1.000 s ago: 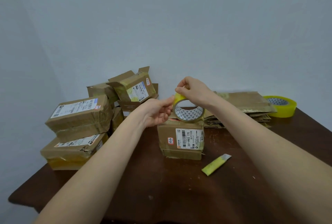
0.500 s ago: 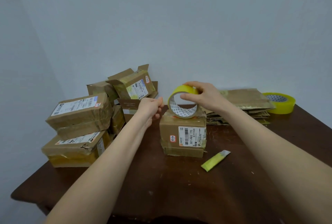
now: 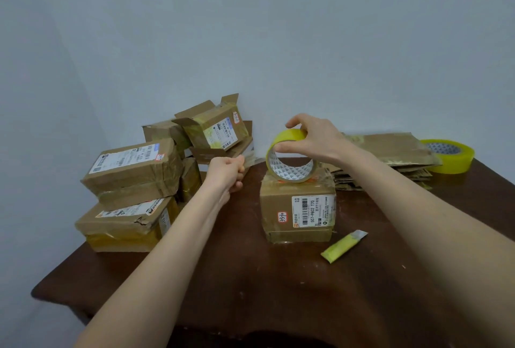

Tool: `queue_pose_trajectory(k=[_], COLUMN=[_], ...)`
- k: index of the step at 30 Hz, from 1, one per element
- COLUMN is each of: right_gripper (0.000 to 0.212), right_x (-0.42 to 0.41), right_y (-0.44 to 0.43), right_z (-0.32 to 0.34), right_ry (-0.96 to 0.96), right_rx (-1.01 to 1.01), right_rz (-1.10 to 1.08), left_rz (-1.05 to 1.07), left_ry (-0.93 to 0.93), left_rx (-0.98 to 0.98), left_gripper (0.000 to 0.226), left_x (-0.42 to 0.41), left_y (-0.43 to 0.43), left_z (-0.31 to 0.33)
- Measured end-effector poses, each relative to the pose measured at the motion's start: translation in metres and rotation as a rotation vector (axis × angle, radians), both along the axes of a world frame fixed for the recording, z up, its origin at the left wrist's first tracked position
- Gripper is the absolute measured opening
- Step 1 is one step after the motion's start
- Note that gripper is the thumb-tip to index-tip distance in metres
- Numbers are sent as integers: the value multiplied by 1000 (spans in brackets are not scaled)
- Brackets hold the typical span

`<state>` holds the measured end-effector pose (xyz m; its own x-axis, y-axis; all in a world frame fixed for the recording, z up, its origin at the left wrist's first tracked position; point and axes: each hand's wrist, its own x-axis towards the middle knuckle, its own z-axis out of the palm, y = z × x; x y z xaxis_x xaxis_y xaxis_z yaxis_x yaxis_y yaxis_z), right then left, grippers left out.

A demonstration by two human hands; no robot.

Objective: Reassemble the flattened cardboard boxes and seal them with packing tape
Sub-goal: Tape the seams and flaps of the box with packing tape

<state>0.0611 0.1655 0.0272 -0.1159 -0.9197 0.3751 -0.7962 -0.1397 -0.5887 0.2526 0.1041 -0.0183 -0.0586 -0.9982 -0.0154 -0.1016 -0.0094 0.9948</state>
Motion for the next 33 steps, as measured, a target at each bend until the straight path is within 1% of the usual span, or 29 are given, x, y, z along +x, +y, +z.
queue_pose_trajectory(k=[1,3,5,6,8,9,12,14,15,19,23,25,26,27,29,30,31,32,33], right_gripper=[57,52,57,56,35,30,37,34,37,48,46,45,44,44,46,47,49,50,51], right_x=[-1,-7,-13,-16,-13,-12,-8,-8,-9,-13,-13,-12,-11,-11,-10,-10,-11,-12,-14], right_y=[1,4,12,15,22,23,22,23,23,24,25,27,27,28,28,29,31,32,35], right_z=[-1,-11,-27,-35,-37,-33,-17,-12,-13,-15,-20,-23,-25,-26,-28,-29,-30,-31,-32], right_ry=[-41,-202,-372,-437,-486,-467,-336,-296,-283,-276,-291,-302,-306,-309,-312,-319,-327,-327,-323], right_rx=[5,48,90,91,33,-2,-27,-18,-20,-55,-77,-96,-103,-109,-122,-128,-128,-125,-118], right_rz=[-11,12,67,80,102,104,131,153,150,136,137,121,117,118,127,133,140,149,159], left_rz=[7,26,57,74,104,114,115,103,103,43,-106,-142,-149,-153,-152,-141,-125,-110,-114], left_ry=[2,11,38,49,30,-2,-99,-106,-104,-106,-96,-135,-201,-317,-662,-778,-790,-698,-559], left_rx=[10,36,43,32,-19,-43,-76,-68,-56,13,98,88,65,28,-66,-110,-175,-276,-375], left_gripper=[32,33,34,34,34,34,34,33,33,33,32,29,28,27,27,29,31,36,43], left_x=[0,-1,-3,-5,-6,-6,-4,-4,-3,1,-10,-19,-23,-26,-24,-20,-16,-13,-12], left_y=[3,10,15,18,20,21,24,26,28,35,54,59,59,56,52,51,51,53,55], left_z=[-2,-10,-18,-21,-24,-24,-26,-31,-33,-41,-57,-63,-62,-62,-61,-62,-62,-61,-60])
